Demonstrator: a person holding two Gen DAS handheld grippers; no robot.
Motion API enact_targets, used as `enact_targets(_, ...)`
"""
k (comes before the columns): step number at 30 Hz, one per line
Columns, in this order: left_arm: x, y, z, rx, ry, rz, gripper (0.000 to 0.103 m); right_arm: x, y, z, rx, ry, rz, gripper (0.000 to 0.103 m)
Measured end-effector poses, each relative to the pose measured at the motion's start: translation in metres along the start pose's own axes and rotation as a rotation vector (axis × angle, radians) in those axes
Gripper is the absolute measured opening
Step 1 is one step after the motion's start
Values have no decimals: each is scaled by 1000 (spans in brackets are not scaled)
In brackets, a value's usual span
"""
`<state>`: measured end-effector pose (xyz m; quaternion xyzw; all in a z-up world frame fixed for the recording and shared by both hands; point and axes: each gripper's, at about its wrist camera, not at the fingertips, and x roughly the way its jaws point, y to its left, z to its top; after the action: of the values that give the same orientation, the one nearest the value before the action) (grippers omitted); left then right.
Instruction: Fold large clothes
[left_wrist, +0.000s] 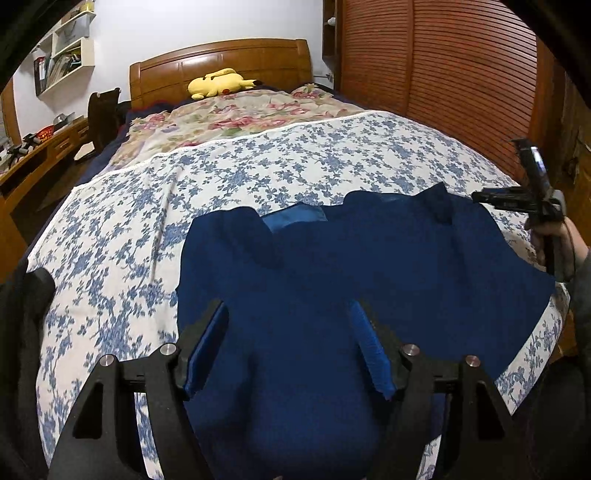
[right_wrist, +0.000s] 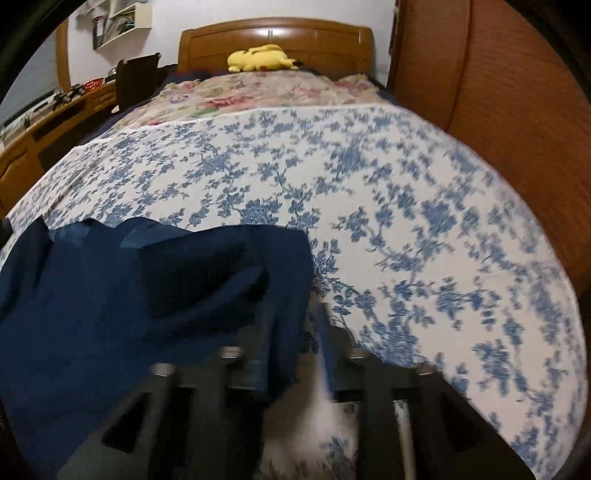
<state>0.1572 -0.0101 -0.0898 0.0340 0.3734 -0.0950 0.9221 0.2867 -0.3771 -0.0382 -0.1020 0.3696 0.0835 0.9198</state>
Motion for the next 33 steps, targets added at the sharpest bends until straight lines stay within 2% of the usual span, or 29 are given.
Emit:
enact_targets(7,-11,3,-14,-17,-1,16,70,-64,42,-35,-88,-75,98,52)
enact_targets(10,-14,3,-20,-17,-3,25,70,-78,61,-57,-119,-63,159,52)
enact_targets(15,-16,5,-30,-23,4,38,70,-90,77,-83,-149,-48,197,52)
enact_targets(22,-19,15,-42,-42,20,67,70,-95,99,-83,-206,-58,235,52)
enact_targets(28,-23,27,-53,-61,32,96,70,-80,106,-79,-259,-59,260,52)
enact_targets(30,-25,33,-58,-74,38,101,70,-70,104,-82,-264,-24,238,52)
enact_targets(33,-29,43,-68,-101,53,115,70,-36,99,-96,-275,113,257,51)
